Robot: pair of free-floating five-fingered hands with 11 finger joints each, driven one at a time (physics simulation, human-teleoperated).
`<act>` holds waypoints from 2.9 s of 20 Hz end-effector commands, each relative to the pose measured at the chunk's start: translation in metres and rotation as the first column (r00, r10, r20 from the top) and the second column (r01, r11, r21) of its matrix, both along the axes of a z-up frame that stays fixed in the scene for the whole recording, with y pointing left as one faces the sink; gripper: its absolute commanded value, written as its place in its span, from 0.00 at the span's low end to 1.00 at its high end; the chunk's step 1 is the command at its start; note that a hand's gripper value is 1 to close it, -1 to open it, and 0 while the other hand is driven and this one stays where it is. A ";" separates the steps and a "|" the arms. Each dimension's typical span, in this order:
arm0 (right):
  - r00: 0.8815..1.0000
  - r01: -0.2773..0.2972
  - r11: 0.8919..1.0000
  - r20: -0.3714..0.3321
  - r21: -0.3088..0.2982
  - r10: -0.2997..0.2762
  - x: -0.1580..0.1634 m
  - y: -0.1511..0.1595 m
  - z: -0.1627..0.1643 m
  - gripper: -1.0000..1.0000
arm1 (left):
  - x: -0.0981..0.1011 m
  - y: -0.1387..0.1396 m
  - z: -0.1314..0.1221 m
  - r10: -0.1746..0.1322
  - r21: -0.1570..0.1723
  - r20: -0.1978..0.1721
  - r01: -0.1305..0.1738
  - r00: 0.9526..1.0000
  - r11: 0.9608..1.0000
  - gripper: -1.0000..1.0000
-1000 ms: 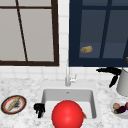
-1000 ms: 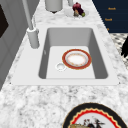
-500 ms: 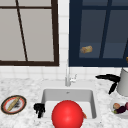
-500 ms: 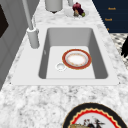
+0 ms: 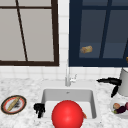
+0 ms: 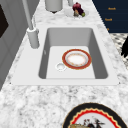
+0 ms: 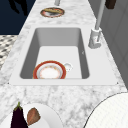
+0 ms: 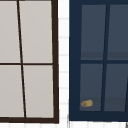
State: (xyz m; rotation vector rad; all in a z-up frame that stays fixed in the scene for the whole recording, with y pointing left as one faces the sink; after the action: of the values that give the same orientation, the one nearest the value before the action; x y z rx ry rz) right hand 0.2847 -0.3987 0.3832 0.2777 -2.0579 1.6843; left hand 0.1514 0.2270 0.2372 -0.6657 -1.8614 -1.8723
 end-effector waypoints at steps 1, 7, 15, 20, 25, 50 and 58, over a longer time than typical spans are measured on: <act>0.994 0.105 0.994 -0.038 -0.012 -0.105 0.000 -0.007 -0.014 0.00 | 0.000 0.000 0.000 0.000 0.000 0.000 0.000 1.000 1.000 0.50; 0.971 0.229 0.972 -0.053 -0.047 -0.231 -0.002 -0.002 -0.039 0.00 | 0.000 0.000 0.000 0.000 0.000 0.000 0.000 1.000 1.000 0.50; 0.915 0.389 0.914 -0.068 -0.111 -0.398 -0.002 0.000 -0.077 0.00 | 0.000 0.000 0.000 0.000 0.000 0.000 0.000 1.000 1.000 0.50; 0.859 0.483 0.854 -0.089 -0.193 -0.505 -0.003 0.000 -0.089 0.00 | 0.000 0.000 0.000 0.000 0.000 0.000 0.000 1.000 1.000 0.50; 0.808 0.497 0.811 -0.179 -0.308 -0.562 -0.003 -0.016 -0.079 0.00 | 0.000 0.000 0.000 0.000 0.000 0.000 0.000 1.000 1.000 0.50; 0.734 0.479 0.753 -0.264 -0.451 -0.626 -0.043 -0.118 -0.062 0.00 | 0.000 0.000 0.000 0.000 0.000 0.000 0.000 1.000 1.000 0.50; 0.724 0.522 0.663 -0.132 -0.537 -0.677 -0.054 -0.149 -0.063 0.00 | 0.000 0.000 0.000 0.000 0.000 0.000 0.000 1.000 1.000 0.50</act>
State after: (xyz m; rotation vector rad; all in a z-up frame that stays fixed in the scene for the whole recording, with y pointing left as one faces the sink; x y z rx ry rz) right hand 0.2347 -0.5418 0.3207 -0.1553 -1.2892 1.4568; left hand 0.1514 0.2270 0.2372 -0.6657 -1.8614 -1.8723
